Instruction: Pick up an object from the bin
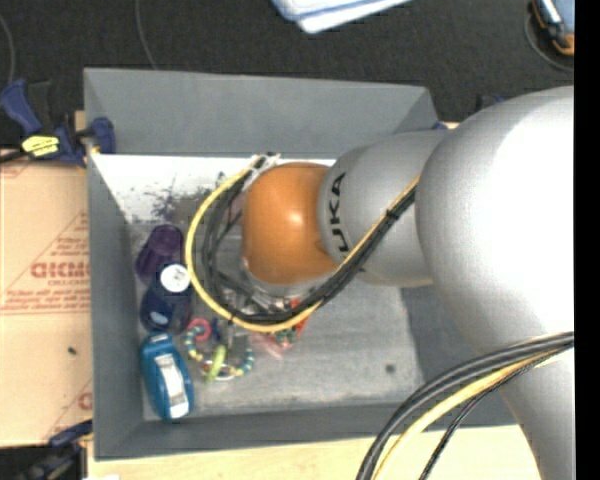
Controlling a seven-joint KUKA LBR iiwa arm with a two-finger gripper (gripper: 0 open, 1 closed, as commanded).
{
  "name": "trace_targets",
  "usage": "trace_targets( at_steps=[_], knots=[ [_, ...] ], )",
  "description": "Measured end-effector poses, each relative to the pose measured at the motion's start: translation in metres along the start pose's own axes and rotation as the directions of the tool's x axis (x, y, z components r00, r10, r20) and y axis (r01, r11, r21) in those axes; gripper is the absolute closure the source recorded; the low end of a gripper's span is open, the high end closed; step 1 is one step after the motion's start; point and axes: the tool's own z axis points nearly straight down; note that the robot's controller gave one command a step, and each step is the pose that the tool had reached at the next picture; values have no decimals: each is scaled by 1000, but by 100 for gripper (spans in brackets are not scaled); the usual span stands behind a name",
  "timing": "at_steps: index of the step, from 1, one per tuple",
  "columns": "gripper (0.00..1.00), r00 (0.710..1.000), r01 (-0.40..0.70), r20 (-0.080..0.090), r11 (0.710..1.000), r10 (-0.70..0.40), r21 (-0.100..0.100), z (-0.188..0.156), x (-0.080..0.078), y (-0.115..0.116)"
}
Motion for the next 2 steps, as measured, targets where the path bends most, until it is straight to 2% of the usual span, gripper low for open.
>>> trace_targets(
  at_steps=[1,2],
  knots=[
    [100,1000,-6,11,1000,6,0,-64,-1,0],
    [100,1000,12,-1,1000,-12,-1,-43,-2,12]
  ],
)
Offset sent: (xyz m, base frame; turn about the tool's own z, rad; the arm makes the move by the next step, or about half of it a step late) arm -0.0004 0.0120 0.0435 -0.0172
